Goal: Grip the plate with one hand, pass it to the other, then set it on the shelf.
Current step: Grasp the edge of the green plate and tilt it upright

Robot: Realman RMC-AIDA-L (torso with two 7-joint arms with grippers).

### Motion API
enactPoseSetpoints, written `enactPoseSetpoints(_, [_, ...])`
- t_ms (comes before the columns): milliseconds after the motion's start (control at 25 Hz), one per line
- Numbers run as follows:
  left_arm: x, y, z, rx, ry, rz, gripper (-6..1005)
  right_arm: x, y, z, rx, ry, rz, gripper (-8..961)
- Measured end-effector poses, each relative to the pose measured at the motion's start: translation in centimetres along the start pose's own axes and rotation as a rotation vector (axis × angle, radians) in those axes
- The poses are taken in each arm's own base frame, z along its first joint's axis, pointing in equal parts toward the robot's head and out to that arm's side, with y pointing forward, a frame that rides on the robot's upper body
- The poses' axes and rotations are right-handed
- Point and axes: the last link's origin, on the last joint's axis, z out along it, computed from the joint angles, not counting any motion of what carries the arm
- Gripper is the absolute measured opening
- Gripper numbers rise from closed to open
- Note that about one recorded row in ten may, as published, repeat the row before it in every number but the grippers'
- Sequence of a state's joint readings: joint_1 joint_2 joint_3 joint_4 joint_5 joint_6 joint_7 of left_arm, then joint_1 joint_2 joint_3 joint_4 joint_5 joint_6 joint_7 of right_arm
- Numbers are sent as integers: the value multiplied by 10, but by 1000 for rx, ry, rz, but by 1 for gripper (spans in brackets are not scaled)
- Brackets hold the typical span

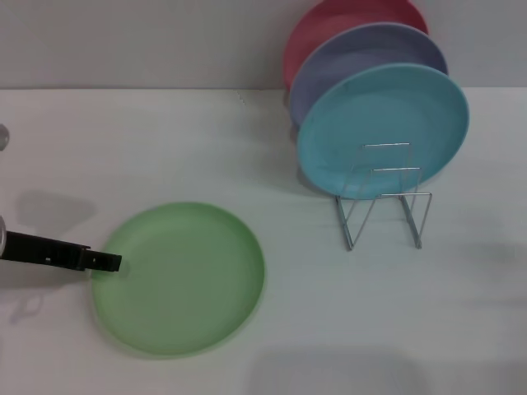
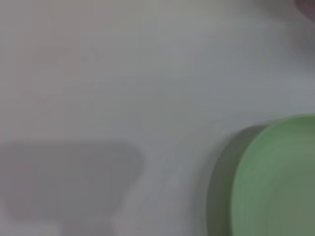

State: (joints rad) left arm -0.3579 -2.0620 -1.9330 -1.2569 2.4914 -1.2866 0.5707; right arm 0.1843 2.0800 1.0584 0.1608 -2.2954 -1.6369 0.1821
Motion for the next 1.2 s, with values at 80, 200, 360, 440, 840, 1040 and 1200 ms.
enactPoseSetpoints(80, [-1, 1, 2, -2, -6, 3, 795, 0, 0, 0, 0, 1, -1, 774])
enactPoseSetpoints(200, [-2, 0, 2, 3, -11, 1, 786, 0, 0, 0, -1, 1, -1, 774])
enactPoseSetpoints(360, [-3, -1, 3, 14, -22, 2, 775, 0, 0, 0, -3, 2, -1, 774])
enactPoseSetpoints(440, [-4, 1, 4, 11, -31, 5, 769, 0, 0, -1, -4, 4, -4, 774])
enactPoseSetpoints(840, [-1, 11, 6, 4, -42, 36, 739, 0, -2, -3, -3, 5, -6, 773])
enactPoseSetpoints(1040, [-1, 10, 6, 7, -43, 33, 653, 0, -2, -3, -4, 4, -6, 773])
enactPoseSetpoints(1200, [-1, 10, 5, 9, -42, 34, 499, 0, -1, -2, -4, 3, -5, 773])
